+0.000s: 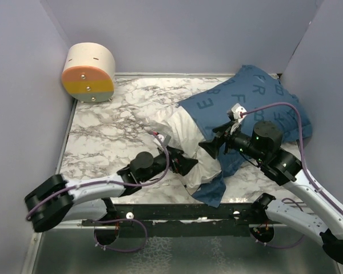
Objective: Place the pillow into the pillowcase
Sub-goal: Stuff the pillow into the pillowcase.
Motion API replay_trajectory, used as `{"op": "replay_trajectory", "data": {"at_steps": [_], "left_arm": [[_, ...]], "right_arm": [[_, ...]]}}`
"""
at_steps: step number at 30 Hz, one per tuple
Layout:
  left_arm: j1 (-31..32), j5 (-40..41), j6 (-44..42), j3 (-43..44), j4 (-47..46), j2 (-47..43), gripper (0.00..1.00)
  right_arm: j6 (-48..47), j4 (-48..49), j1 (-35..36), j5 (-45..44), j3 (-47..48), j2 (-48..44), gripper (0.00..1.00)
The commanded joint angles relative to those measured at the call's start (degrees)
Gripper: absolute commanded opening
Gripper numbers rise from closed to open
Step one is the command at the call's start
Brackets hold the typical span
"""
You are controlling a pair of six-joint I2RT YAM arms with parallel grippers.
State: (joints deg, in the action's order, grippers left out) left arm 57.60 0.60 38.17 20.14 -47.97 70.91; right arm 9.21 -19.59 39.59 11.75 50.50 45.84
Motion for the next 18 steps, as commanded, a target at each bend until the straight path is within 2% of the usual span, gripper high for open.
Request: {"op": "replay_trajectory", "data": {"at_steps": [1, 5, 7, 9, 12, 15, 18], "left_arm": [[-0.08, 13.63, -10.23, 3.29, 31.11, -15.97, 0.99], [-2.50, 14.60, -7.98, 2.35, 41.04, -32.39, 0.99], [-5.18, 12.19, -5.40, 1.93, 43.16, -39.50, 0.99], [-8.86, 6.94, -1.83, 3.14, 44.20, -41.18, 0.98], [-12.93, -1.55, 1.26, 7.71, 43.50, -31.75, 0.97], [-14.23, -3.59, 0.97, 12.86, 42.66, -20.85, 0.99], [-20.80, -10.92, 3.50, 14.25, 35.52, -12.60, 0.99]], "right_arm": [[-0.57, 2.02, 0.04, -2.82, 1.11, -1.12, 0.83], [-3.26, 1.05, 0.04, -5.13, 5.44, 2.50, 0.83], [-4.92, -0.23, 0.04, -6.03, 9.45, 6.65, 0.83], [-6.44, -3.11, 0.09, -7.65, 14.96, 13.59, 0.83], [-7.11, -6.36, 0.13, -10.63, 22.54, 22.40, 0.83], [-8.01, -10.01, 0.21, -14.86, 28.69, 29.45, 0.83], [-8.75, -13.10, 0.37, -17.87, 33.04, 34.90, 0.82]]}}
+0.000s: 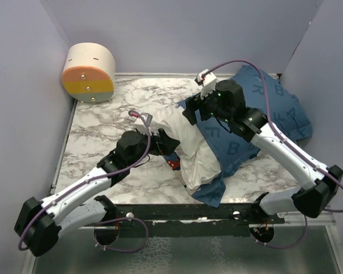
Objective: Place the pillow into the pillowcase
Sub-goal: Stuff the pillow into the pillowcase.
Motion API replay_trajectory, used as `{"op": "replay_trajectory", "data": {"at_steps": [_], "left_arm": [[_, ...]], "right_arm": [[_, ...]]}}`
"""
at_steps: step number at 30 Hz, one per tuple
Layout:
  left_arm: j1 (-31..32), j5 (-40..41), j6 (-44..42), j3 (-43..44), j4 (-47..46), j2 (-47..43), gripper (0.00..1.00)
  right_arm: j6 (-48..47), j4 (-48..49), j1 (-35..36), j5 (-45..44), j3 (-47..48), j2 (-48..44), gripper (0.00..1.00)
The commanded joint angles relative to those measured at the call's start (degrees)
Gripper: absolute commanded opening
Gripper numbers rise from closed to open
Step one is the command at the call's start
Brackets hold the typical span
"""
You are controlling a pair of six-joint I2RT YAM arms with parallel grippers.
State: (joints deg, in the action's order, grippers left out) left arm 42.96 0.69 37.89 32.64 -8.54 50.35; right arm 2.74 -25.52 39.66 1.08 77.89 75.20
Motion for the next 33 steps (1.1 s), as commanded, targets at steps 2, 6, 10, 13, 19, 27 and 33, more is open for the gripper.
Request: {"op": "replay_trajectory", "data": {"at_steps": [2, 6, 10, 13, 19, 27, 33], "left_arm": [[-10.01, -16.30, 6.05, 2.39, -8.52, 13.08, 0.99], [-11.23, -19.98, 7.26, 5.39, -15.15, 20.59, 0.99], [-11.21, -21.68, 8.73, 8.31, -20.85, 28.18, 0.98], [-11.23, -22.78, 10.02, 9.93, -26.01, 33.78, 0.84], [-11.23, -30.09, 12.69, 16.39, -38.70, 44.70, 0.00], [-10.34, -32.00, 10.39, 25.70, -48.69, 42.32, 0.00], [-7.88, -28.25, 10.07, 13.05, -58.19, 42.26, 0.00]], "right_arm": [[-2.31, -7.66, 0.40, -7.76, 6.76, 8.07, 0.80], [-2.70, -8.28, 0.77, -12.55, 6.30, 11.43, 0.69], [-2.65, -7.53, 0.76, -15.71, 3.64, 12.18, 0.41], [-2.79, -6.90, 0.77, -12.47, 3.20, 12.00, 0.05], [0.27, 2.59, 0.69, 11.67, 5.56, 10.46, 0.01], [13.19, 9.43, 2.26, 35.83, 24.71, 15.66, 0.01], [17.77, 19.48, 1.79, 35.13, 4.34, 11.19, 0.01]]}}
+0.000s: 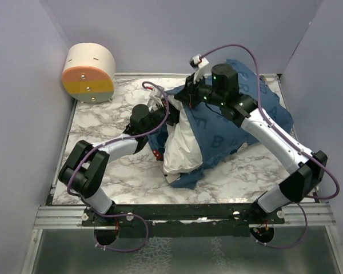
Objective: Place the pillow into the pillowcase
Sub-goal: Stuff the pillow into the pillowcase.
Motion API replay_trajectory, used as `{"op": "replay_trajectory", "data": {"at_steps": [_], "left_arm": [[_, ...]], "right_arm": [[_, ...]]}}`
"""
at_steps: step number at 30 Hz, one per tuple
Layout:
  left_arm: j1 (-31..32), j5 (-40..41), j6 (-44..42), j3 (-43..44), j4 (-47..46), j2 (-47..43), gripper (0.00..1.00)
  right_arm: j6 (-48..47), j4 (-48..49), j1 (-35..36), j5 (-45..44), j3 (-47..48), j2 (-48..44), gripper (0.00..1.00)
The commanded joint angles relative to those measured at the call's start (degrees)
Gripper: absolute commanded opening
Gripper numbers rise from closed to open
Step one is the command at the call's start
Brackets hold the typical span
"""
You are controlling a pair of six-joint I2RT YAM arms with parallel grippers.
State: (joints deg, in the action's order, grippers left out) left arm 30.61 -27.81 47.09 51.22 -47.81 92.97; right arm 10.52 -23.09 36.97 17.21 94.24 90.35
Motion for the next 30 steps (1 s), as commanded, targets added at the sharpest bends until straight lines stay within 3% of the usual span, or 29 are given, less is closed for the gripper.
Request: {"op": "replay_trajectory", "data": {"at_steps": [1, 4, 5, 7, 10, 11, 14, 17, 19, 23, 26, 30], "left_arm": [[4.52, 0.90, 2.10, -8.20, -22.26, 1.51, 0.00], [4.10, 3.13, 3.49, -13.75, -28.94, 8.09, 0.00], [3.78, 3.64, 3.28, -14.34, -28.26, 9.10, 0.02], [2.91, 5.48, 2.39, -15.28, -24.02, 9.29, 0.23], [1.99, 9.25, -1.56, -17.14, -10.24, 3.98, 0.58], [1.84, 10.49, -3.06, -17.95, -5.05, 0.79, 0.66], [1.45, 11.44, -6.48, -19.52, 10.13, -8.06, 0.76], [1.43, 11.98, -8.35, -20.57, 22.76, -16.87, 0.80], [1.44, 12.47, -9.41, -20.84, 30.67, -22.26, 0.96], [1.40, 14.56, -9.88, -22.45, 42.74, -32.80, 0.99], [1.38, 14.24, -8.56, -24.91, 46.96, -41.49, 0.99], [1.54, 9.49, -2.71, -29.48, 43.97, -52.09, 0.99]], "right_arm": [[10.28, 18.40, 4.10, 17.17, -16.85, -4.59, 0.01], [9.74, 20.36, 3.21, 13.87, -29.28, -6.09, 0.02], [8.81, 20.25, 3.18, 13.85, -32.11, -7.03, 0.12], [7.37, 19.67, 3.19, 14.06, -36.51, -10.47, 0.39], [4.82, 16.70, 3.18, 13.22, -38.08, -18.64, 0.69], [3.82, 15.66, 3.12, 13.04, -37.99, -21.63, 0.76], [1.94, 12.52, 3.09, 11.98, -37.53, -29.99, 0.91], [0.71, 8.82, 3.02, 7.13, -36.85, -36.78, 0.95], [-0.25, 5.56, 3.02, 1.69, -36.63, -39.91, 0.95], [-1.25, -2.65, 3.02, -11.82, -38.22, -43.21, 0.94], [0.89, -7.61, 3.01, -18.70, -41.83, -44.67, 0.94], [5.83, -9.13, 3.01, -21.18, -47.48, -47.33, 0.92]]}}
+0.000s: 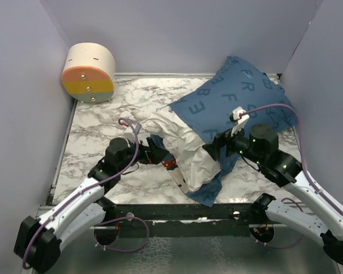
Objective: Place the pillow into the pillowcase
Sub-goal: Stuff the pillow into the pillowcase.
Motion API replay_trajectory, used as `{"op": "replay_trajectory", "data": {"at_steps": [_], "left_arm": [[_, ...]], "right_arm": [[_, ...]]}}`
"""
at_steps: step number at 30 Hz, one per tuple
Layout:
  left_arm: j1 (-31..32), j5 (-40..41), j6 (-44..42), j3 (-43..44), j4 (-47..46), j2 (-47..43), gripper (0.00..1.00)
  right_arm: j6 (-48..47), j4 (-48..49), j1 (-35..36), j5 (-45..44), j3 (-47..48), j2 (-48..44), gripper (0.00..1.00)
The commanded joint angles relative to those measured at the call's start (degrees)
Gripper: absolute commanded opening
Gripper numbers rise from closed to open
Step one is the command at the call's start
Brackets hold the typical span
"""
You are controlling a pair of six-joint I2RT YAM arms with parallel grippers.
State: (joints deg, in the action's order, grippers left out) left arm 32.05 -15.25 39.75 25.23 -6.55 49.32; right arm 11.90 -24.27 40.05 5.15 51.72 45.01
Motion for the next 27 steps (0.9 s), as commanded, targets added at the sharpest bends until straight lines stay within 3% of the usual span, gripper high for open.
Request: {"op": "replay_trajectory", "data": {"at_steps": [1, 5, 9, 10, 15, 18, 20, 22, 23, 25, 26, 27], "left_arm": [[0.34, -3.94, 6.78, -4.79, 0.64, -10.15, 0.99], [5.75, -1.72, 12.97, -7.64, -7.67, -10.38, 0.99], [16.43, 5.76, 13.13, -6.03, -15.93, -0.79, 0.99], [18.35, 6.59, 13.18, -5.27, -18.69, 3.15, 0.99], [21.46, 8.91, 11.29, 1.49, -28.15, 21.09, 0.99], [21.43, 9.96, 7.78, 7.45, -29.60, 29.49, 0.99], [21.30, 10.44, 5.20, 11.97, -29.22, 34.12, 0.96], [20.55, 9.42, 3.51, 16.16, -30.74, 38.08, 0.86], [19.97, 8.76, 3.07, 17.48, -31.35, 40.01, 0.68], [19.03, 5.72, 2.93, 20.96, -34.89, 44.17, 0.17], [18.79, 4.75, 3.12, 22.18, -37.34, 45.93, 0.05], [18.68, 3.57, 3.24, 23.40, -40.20, 47.30, 0.00]], "right_arm": [[4.84, -7.17, -0.02, -9.15, -6.06, -2.30, 0.91], [6.09, -8.16, -0.06, -10.00, -6.19, 1.46, 0.88], [6.33, -8.29, -0.11, -15.58, -6.20, 5.52, 0.85], [6.42, -7.76, -0.07, -16.28, -6.33, 6.01, 0.79], [6.47, -4.26, -0.11, -14.40, -7.16, 6.89, 0.23], [5.28, -2.77, -0.08, -9.52, -7.16, 6.37, 0.05], [3.68, 0.26, -0.06, -2.78, -7.43, 4.03, 0.01], [3.41, 6.54, -0.06, 4.72, -8.55, 1.39, 0.01], [4.01, 9.31, -0.07, 8.56, -8.05, 1.22, 0.01], [4.93, 12.98, -0.08, 15.47, -4.56, 3.98, 0.01], [5.47, 14.47, -0.07, 19.23, -1.65, 6.25, 0.01], [6.15, 15.80, 0.00, 24.15, 1.23, 8.62, 0.01]]}}
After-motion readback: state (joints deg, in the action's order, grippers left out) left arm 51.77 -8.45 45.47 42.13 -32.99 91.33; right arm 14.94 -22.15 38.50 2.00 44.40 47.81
